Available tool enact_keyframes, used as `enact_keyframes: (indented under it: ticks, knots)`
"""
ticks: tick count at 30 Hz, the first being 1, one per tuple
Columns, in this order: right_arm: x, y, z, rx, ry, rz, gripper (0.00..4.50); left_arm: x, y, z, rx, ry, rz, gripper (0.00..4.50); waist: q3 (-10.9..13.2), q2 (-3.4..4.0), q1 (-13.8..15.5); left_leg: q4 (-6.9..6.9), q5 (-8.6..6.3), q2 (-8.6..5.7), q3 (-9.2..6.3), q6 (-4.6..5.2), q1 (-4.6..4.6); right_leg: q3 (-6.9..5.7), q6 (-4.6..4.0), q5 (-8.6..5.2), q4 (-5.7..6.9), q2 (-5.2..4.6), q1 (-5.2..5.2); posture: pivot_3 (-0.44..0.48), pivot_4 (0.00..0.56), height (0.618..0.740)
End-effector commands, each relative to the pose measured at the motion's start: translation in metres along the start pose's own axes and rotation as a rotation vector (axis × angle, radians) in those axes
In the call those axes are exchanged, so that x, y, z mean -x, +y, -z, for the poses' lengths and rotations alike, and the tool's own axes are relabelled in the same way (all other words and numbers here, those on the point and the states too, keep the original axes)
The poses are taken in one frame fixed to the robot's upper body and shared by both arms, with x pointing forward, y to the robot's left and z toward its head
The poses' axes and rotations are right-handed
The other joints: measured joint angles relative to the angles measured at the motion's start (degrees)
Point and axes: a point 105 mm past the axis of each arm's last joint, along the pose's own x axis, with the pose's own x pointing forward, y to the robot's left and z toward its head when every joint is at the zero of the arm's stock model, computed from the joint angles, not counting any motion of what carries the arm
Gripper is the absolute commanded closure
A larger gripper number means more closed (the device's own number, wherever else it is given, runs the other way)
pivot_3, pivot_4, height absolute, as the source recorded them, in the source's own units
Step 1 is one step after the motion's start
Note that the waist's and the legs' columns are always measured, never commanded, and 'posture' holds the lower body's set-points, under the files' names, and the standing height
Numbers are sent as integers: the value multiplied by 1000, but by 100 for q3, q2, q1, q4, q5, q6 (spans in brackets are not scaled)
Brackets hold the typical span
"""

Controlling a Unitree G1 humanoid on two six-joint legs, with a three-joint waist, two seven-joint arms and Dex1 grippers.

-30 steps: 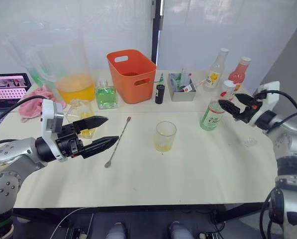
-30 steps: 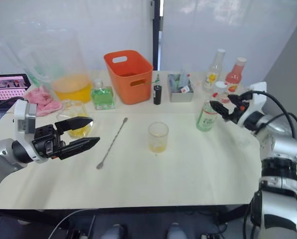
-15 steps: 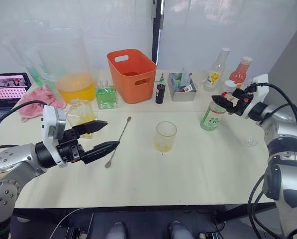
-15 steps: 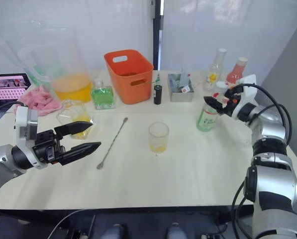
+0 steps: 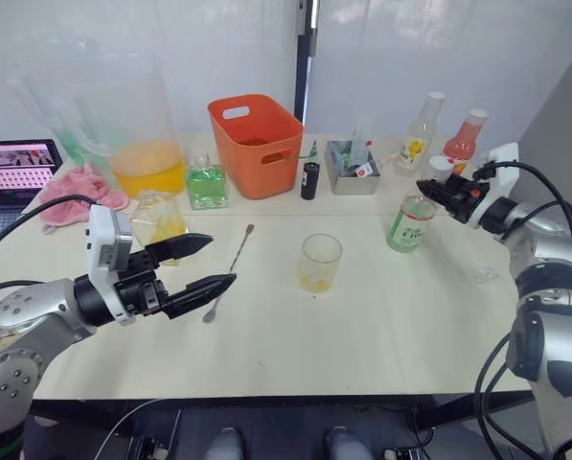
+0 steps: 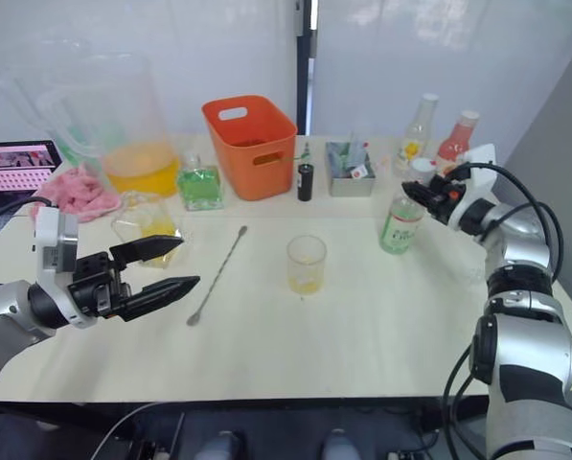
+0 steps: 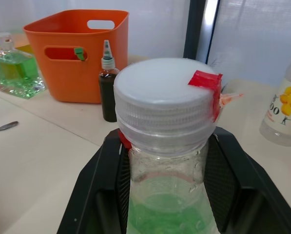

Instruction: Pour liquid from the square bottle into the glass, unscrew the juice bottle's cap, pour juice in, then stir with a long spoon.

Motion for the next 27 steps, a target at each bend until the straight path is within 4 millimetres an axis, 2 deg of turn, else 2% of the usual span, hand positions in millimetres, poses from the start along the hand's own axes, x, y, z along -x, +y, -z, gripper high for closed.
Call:
enact_keyframes:
  ticks: [1,6,10,15,18,21,25,27]
  knots:
    - [12,-1,-40,55,-110,-47,2984,-5,1,-7,-36,-28,30,0,5,8,7,0,0,0,0,0,0,0,1,1,0,0,0,0,150,740]
    - [31,16,-54,45,-110,-162,2984,-13,5,-7,-27,-32,80,0,13,22,32,-2,0,-2,-2,0,-4,0,28,14,2,0,-2,0,150,740]
    - [66,63,-55,35,-49,-329,2984,-25,11,-6,-17,-28,151,0,14,24,101,-8,-1,-4,-9,0,-11,-1,21,6,6,1,-3,0,150,740]
    - [90,122,-55,1,-46,-463,2984,-36,15,-2,-25,0,236,0,15,26,78,-3,-4,-5,-7,1,-10,1,41,-11,10,1,-4,0,150,740]
    - [94,141,-55,-20,-45,-487,2984,-38,16,-1,-24,8,267,0,15,25,36,3,-4,-5,-8,1,-9,2,42,-11,12,2,-3,0,150,740]
    - [92,176,-52,-6,-57,-548,2984,-40,14,1,-17,29,314,0,15,24,38,6,-3,-4,-8,1,-9,3,14,-24,11,1,-2,0,150,740]
    - [81,220,-58,3,-119,-633,2984,-41,16,2,-29,43,317,0,15,24,26,7,-3,-4,-9,1,-11,4,12,-25,10,2,-4,0,150,740]
    - [75,232,-57,7,-128,-652,2984,-40,16,2,-30,46,313,0,15,24,35,6,-3,-4,-10,1,-11,4,13,-24,11,2,-4,0,150,740]
